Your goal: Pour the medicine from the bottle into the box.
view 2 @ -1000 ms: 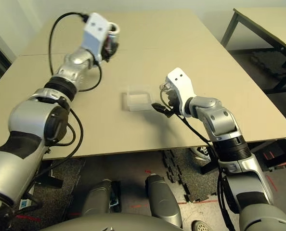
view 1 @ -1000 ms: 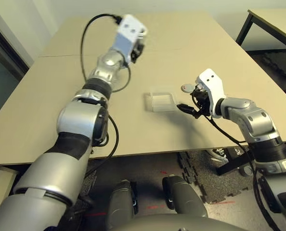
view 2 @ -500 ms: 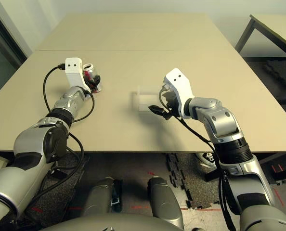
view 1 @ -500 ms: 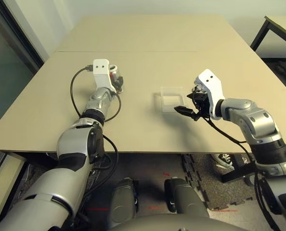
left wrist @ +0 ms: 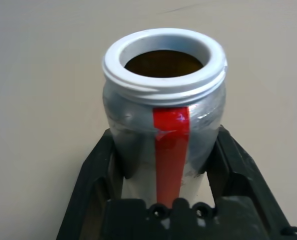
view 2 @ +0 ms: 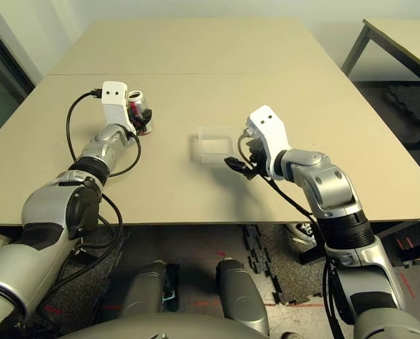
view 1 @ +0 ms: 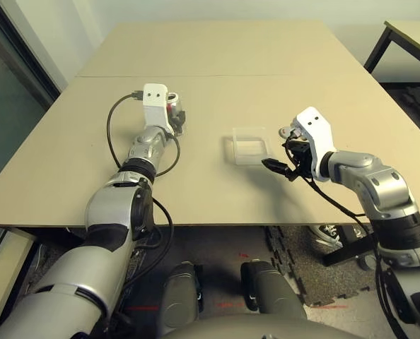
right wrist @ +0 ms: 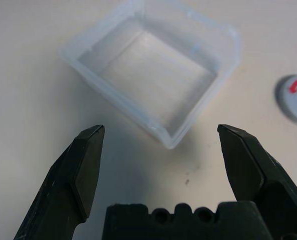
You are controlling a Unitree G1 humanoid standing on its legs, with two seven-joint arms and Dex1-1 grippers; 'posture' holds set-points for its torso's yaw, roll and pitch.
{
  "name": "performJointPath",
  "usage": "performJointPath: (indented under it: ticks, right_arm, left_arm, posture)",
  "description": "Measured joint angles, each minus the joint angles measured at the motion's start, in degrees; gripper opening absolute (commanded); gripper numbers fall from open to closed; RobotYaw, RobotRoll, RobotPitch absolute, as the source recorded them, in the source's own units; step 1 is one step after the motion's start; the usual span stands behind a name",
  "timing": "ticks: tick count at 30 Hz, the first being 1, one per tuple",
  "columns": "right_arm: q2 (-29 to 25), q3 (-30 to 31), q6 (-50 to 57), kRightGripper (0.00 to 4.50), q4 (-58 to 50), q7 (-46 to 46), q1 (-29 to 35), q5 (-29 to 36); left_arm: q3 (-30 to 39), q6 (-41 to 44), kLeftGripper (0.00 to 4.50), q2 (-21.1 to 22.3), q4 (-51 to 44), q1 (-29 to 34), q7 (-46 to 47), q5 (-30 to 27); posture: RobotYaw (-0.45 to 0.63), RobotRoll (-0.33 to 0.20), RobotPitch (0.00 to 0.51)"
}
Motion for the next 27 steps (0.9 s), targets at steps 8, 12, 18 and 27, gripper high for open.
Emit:
performJointPath:
  ticks: [8,12,18,27]
  right_arm:
    - [2.35,0.39,-0.84,4.50,0.04,-0.37,0.34,-0.12]
    - [4.00,0.69,-1.29,4.50,0.32,-1.39,0.40,-0.27]
    - [5.62,0.47,-2.35,4.50,1.50,-3.04,0.35,-0.76]
    - [5.80,-0.02,-2.67,4.50,1.50,-3.66,0.29,-0.75]
  left_arm:
    - [-42.18,-24.61,2.48,-0.39,-2.87,-21.72,8.33,40.86]
    - [-56.57,-25.48,2.48,-3.36,-0.26,-20.86,14.40,54.27]
    - [-63.58,-23.76,2.48,-6.70,1.69,-20.88,19.94,61.36]
    - [-59.99,-23.75,2.48,-7.96,1.90,-21.56,18.95,58.34]
  posture:
    - [-0.24,0.000,0.077]
    - [-0.29,0.000,0.079]
    - [-0.32,0.000,0.082]
    - [-0.31,0.000,0.083]
